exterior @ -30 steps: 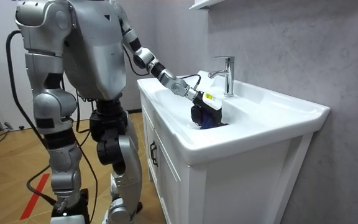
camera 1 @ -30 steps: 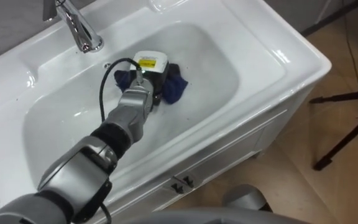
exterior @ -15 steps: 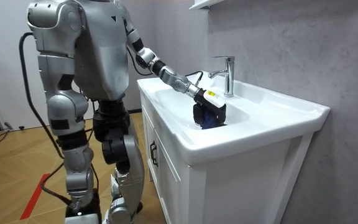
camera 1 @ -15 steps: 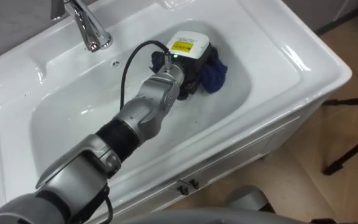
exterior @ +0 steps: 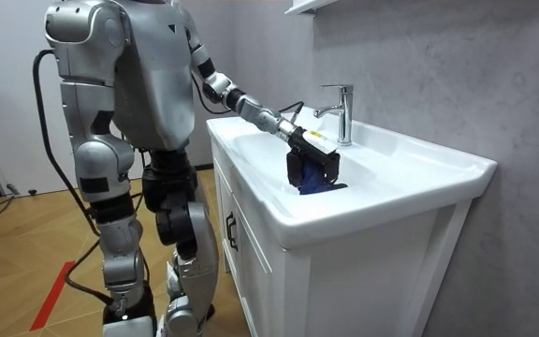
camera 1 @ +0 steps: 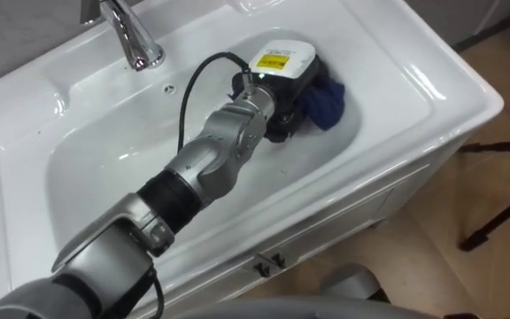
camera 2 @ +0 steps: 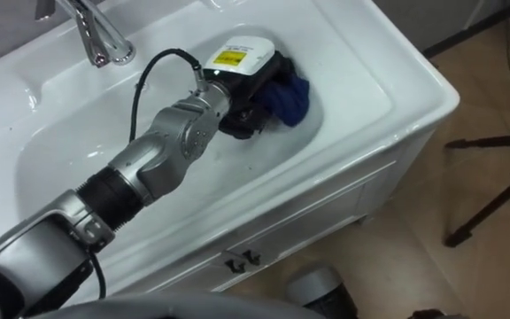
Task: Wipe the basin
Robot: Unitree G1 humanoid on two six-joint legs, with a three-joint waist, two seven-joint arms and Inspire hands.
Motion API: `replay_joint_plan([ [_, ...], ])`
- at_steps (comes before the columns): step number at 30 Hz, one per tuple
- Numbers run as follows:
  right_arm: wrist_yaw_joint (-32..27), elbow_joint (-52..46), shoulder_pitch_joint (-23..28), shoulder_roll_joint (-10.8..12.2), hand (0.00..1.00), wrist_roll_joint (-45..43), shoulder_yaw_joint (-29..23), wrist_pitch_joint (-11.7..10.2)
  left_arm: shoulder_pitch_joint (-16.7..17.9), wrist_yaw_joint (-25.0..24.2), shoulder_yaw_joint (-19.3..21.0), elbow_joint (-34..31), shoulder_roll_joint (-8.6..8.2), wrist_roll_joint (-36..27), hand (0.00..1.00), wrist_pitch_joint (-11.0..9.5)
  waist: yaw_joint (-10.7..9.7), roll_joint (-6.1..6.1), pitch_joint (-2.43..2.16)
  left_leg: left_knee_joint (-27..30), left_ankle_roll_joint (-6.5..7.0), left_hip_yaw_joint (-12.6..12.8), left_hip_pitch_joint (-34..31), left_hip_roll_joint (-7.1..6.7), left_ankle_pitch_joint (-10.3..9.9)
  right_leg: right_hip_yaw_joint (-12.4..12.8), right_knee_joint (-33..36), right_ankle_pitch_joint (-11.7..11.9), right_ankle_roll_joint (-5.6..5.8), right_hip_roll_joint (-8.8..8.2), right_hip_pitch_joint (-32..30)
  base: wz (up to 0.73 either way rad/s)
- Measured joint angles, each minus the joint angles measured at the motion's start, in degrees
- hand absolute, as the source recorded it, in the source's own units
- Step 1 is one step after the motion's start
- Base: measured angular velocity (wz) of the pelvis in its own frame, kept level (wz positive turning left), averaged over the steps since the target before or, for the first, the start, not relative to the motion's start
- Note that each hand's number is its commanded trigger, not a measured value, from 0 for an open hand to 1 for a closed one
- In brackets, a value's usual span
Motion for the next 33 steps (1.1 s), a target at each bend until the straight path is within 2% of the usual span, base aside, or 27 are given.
replay_joint_plan([
  [1,0.01,-0.05,0.37,0.5,0.0,-0.18,-0.25,0.33,1.39,-0.01,0.2,0.75,-0.26,0.23,1.0,-0.01,0.37,-0.54,-0.15,0.03,0.0,-0.09,0.14,0.04,0.0,0.0,0.05,-0.11,-0.06,0.04,0.07,-0.04],
  [5,0.07,-0.26,0.74,1.06,0.0,-0.07,-2.16,1.33,4.76,-0.02,0.93,3.13,-0.25,1.25,1.0,0.04,1.06,-1.41,-0.28,0.06,-0.01,-0.32,0.07,0.0,0.0,-0.09,0.13,-0.12,-0.05,0.06,0.07,0.02],
  [7,0.02,-0.44,0.86,1.17,0.0,0.07,-2.44,1.61,7.08,-0.02,2.07,4.63,-0.23,1.23,1.0,0.11,2.14,-1.93,-0.5,-0.18,-0.01,-0.05,0.83,0.03,0.0,0.39,0.08,-0.13,-0.04,0.12,0.5,-0.09],
  [9,-0.55,-1.21,1.54,2.2,0.0,0.35,-4.44,2.02,9.28,-0.02,3.88,4.98,-0.08,1.11,1.0,0.13,2.23,-3.08,-1.18,-0.46,-0.02,0.02,1.83,0.01,0.0,0.28,-0.01,-0.35,-0.07,0.19,1.52,0.03],
  [11,-0.59,-1.59,1.41,2.54,0.0,0.5,-4.96,2.12,10.47,0.0,4.03,5.48,0.25,1.17,1.0,0.07,2.5,-3.42,-1.39,-0.42,-0.02,-0.04,2.3,0.01,-0.01,0.24,-0.07,-0.35,-0.08,0.18,2.04,0.0],
  [14,-1.84,-2.04,1.28,3.39,0.0,0.59,-5.87,2.12,12.17,0.19,5.81,5.49,0.35,1.19,1.0,-0.34,2.68,-3.46,-1.44,-0.36,-0.02,-0.16,2.41,0.06,-0.01,0.01,-0.02,-0.35,-0.08,0.23,2.25,0.01],
  [17,-2.9,-1.96,1.89,4.19,0.0,0.43,-7.24,2.15,14.03,0.31,7.96,5.67,0.2,1.26,1.0,-1.3,3.88,-3.46,-1.44,-0.35,-0.04,-0.14,3.03,0.2,0.01,0.42,-0.02,-0.31,-0.16,0.44,2.7,-0.04],
  [21,-3.96,-2.09,3.34,4.58,0.0,0.53,-9.1,2.15,17.71,0.88,12.64,5.72,-0.29,5.55,1.0,-2.77,5.64,-3.58,-1.51,-0.37,-0.04,-0.02,4.06,0.32,0.01,1.48,0.05,-0.36,-0.25,0.62,3.22,-0.14],
  [25,-4.45,-1.86,3.76,4.56,0.0,0.93,-11.36,2.19,19.05,1.94,14.77,6.25,0.27,7.49,1.0,-2.79,6.32,-3.77,-1.62,-0.56,-0.04,-0.06,4.18,0.33,0.01,1.73,0.05,-0.35,-0.25,0.7,3.2,-0.02],
  [28,-4.49,-1.69,4.48,4.58,0.0,0.87,-12.88,2.71,19.91,2.18,17.22,6.92,0.4,9.19,1.0,-2.88,8.18,-4.19,-1.89,-0.51,-0.06,-0.03,4.12,0.39,0.0,1.9,0.05,-0.28,-0.31,0.79,3.1,-0.02],
  [31,-4.98,-1.6,4.26,4.53,0.0,-0.33,-16.38,3.3,21.11,2.56,19.63,7.39,3.19,12.09,1.0,-2.84,8.48,-4.2,-2.14,-0.36,-0.07,-0.1,3.83,0.46,-0.01,1.65,-0.03,-0.13,-0.37,0.84,3.03,0.01],
  [33,-5.1,-1.81,4.13,4.33,0.0,-1.14,-17.93,3.35,22.0,3.19,21.85,8.9,5.98,14.12,1.0,-2.48,8.67,-3.66,-2.5,-0.41,-0.07,-0.13,3.93,0.48,-0.01,1.75,-0.02,-0.09,-0.41,0.85,3.04,-0.04],
])
